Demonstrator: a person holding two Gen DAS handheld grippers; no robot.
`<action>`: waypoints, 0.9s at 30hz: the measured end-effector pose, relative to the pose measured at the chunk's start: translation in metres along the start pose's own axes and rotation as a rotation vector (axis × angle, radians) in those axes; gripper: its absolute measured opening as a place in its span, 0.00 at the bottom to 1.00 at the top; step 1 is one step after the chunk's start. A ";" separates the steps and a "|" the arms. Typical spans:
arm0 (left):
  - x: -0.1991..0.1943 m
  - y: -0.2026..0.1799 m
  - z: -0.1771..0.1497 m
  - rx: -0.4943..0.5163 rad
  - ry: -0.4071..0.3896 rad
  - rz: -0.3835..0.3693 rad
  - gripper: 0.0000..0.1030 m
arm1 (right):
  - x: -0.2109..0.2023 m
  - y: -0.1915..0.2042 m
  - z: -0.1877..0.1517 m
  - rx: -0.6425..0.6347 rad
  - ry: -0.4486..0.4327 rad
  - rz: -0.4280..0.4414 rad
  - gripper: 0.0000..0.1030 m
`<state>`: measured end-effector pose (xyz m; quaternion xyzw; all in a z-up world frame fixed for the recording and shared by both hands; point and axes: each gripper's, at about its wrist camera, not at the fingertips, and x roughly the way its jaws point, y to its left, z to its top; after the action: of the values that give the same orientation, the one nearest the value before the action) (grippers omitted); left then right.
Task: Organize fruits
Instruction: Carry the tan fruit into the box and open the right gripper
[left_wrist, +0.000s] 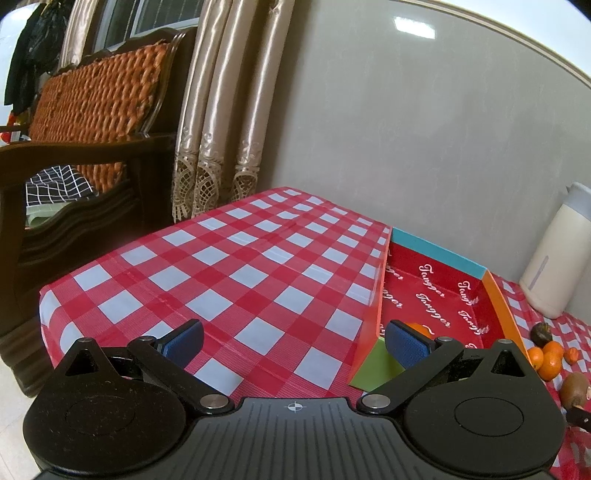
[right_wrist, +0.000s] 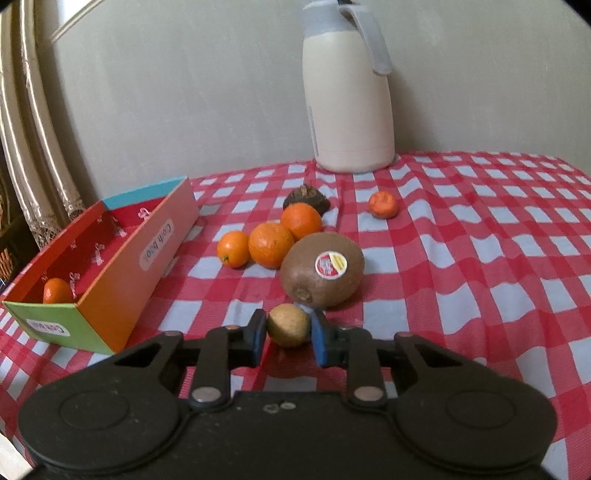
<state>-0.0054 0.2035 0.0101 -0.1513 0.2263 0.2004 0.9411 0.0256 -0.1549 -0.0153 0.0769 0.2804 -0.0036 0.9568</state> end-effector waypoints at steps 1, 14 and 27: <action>0.000 0.000 0.000 -0.002 0.000 0.001 1.00 | -0.001 0.001 0.000 -0.001 -0.004 0.005 0.24; 0.000 0.014 0.000 -0.013 0.002 0.028 1.00 | -0.015 0.031 0.011 -0.041 -0.095 0.141 0.24; 0.000 0.036 0.000 -0.026 0.003 0.070 1.00 | -0.007 0.079 0.018 -0.087 -0.114 0.295 0.24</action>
<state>-0.0219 0.2354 0.0034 -0.1556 0.2303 0.2356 0.9313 0.0334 -0.0795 0.0147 0.0752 0.2114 0.1449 0.9637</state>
